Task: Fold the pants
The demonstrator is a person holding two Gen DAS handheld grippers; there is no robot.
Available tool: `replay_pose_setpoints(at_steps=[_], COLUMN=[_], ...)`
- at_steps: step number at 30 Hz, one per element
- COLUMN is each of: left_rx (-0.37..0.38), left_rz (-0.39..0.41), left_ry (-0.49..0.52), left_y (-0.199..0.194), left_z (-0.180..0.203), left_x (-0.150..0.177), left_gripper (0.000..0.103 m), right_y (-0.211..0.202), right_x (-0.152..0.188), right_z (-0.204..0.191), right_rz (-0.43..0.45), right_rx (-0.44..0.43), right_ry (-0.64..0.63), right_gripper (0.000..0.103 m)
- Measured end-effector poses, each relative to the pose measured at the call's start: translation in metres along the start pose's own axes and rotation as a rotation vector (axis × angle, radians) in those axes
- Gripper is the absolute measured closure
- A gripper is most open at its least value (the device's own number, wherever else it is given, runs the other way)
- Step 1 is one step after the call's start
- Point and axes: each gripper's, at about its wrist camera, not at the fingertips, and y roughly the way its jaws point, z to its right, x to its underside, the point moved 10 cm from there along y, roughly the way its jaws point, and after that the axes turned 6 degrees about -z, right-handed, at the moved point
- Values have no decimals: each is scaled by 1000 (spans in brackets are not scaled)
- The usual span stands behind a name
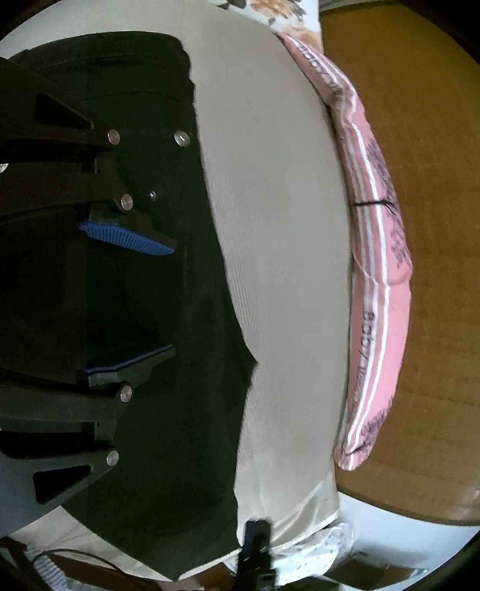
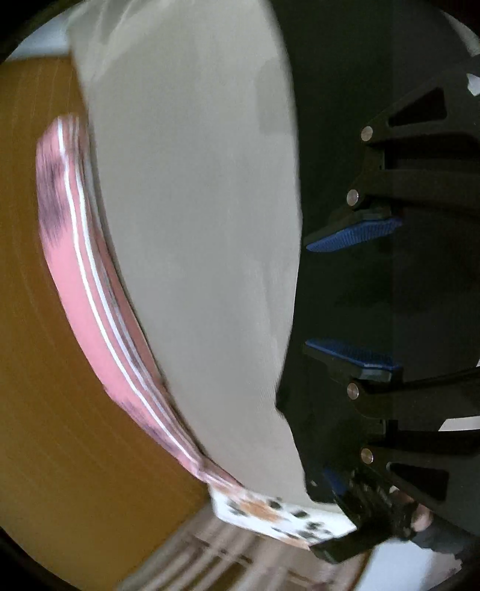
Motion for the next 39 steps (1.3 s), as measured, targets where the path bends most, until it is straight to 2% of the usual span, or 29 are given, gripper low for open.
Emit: replay_pose_setpoints(at_steps=[4, 6, 9, 14, 15, 16, 17, 21, 25, 28, 29, 32, 36, 39], left_rx=[14, 9, -9, 43, 53, 64, 71, 84, 46, 25, 19, -8, -29, -48], left_rz=[-29, -16, -11, -9, -10, -11, -11, -7, -3, 1, 1, 0, -13, -22], left_ry=[-39, -21, 8, -36, -45, -55, -64, -73, -39, -23, -18, 2, 18, 33], left_y=[11, 11, 7, 4, 3, 3, 2, 0, 1, 2, 3, 4, 6, 6], left_z=[-12, -10, -7, -13, -13, -14, -14, -16, -14, -13, -13, -12, -11, -6], left_x=[20, 26, 31, 27, 27, 26, 26, 27, 31, 32, 32, 32, 32, 31], left_gripper=[53, 53, 53, 53, 53, 53, 53, 53, 53, 53, 53, 53, 50, 44], right_y=[50, 76, 102, 147, 151, 155, 157, 158, 172, 168, 167, 148, 97, 50], right_x=[-12, -14, -20, -16, -15, -12, -11, -19, -17, -19, -20, -29, -35, -29], right_z=[-56, -78, -101, -130, -135, -141, -148, -149, -148, -144, -144, -136, -120, -77], right_rz=[-83, -134, -183, -294, -308, -324, -319, -274, -252, -246, -244, -182, -63, -3], right_rx=[-64, -78, -94, -126, -138, -158, -171, -144, -82, -80, -84, -77, -125, -122], right_ry=[-92, -139, -193, -274, -280, -291, -310, -298, -311, -297, -292, -236, -134, -35], right_gripper=[56, 56, 56, 56, 58, 66, 92, 93, 94, 91, 85, 53, 53, 53])
